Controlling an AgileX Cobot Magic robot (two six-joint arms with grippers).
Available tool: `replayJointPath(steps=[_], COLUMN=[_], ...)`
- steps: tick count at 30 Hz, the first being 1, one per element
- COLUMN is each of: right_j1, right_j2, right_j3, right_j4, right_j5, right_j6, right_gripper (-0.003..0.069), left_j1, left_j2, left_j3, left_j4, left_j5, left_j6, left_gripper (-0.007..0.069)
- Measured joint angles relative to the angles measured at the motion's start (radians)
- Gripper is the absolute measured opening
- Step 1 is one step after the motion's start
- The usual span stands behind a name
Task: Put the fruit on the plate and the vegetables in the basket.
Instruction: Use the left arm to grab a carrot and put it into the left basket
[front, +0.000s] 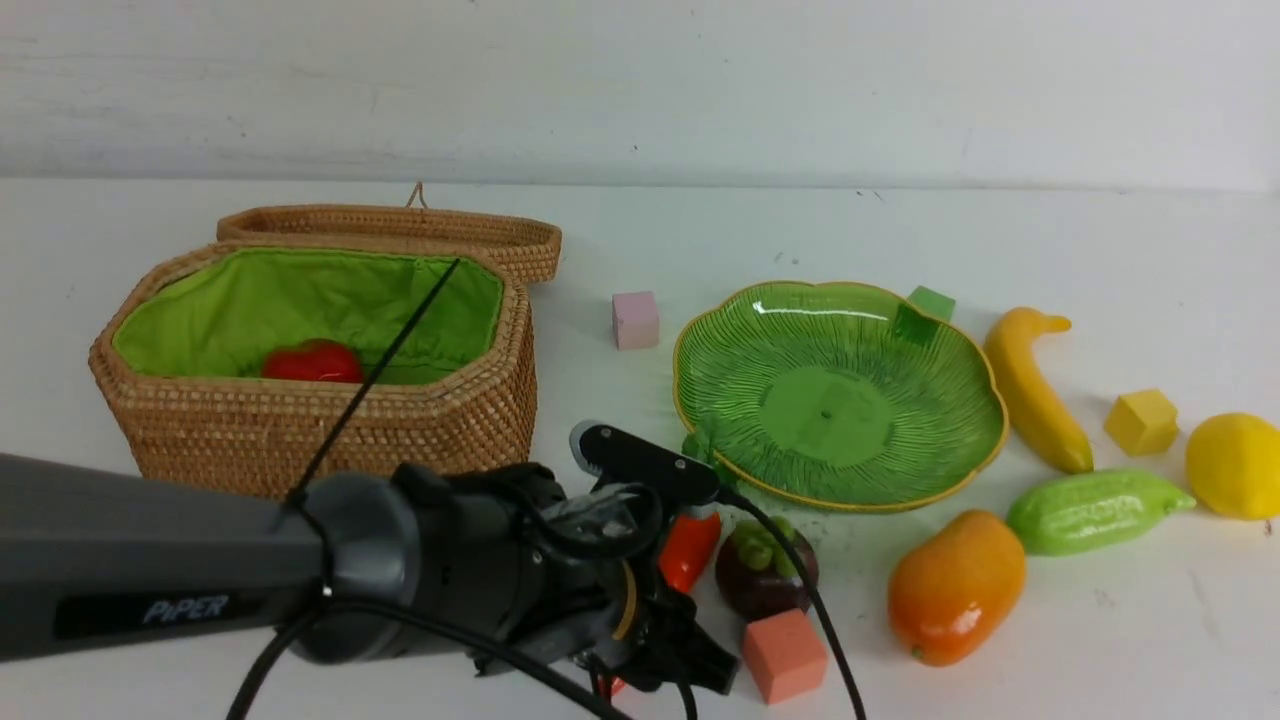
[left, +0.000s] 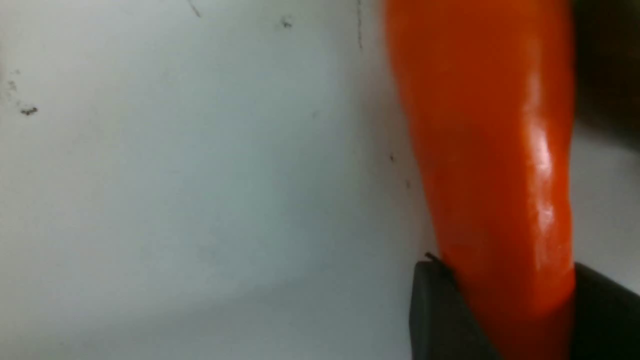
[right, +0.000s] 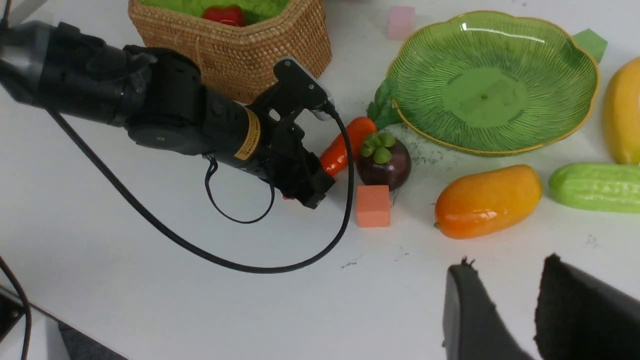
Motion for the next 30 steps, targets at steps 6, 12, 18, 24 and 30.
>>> replayJointPath(steps=[6,12,18,24,30], right_j1=[0.000,0.000,0.000,0.000,0.000], right_j2=[0.000,0.000,0.000,0.007,0.073], right_j3=[0.000,0.000,0.000,0.000,0.000], right_j4=[0.022,0.033,0.036,0.131,0.408], right_j5=[0.000,0.000,-0.015,-0.203,-0.327], right_j6=[0.000,-0.012,-0.025,-0.179,-0.490], right_gripper=[0.0215,0.0218,0.0220,0.0220,0.0220], left_j1=[0.000,0.000,0.000,0.007,0.157], left_j2=[-0.036,-0.181,-0.369,-0.624,-0.709], left_j3=[0.004,0.007,0.010,0.013,-0.029], left_j4=[0.000,-0.009,-0.059,-0.040,-0.029], left_j5=[0.075,0.158,0.252,0.209,0.209], left_j6=[-0.017,-0.018,0.070,0.493,0.901], left_gripper=[0.0269,0.0269,0.0269,0.0269,0.0269])
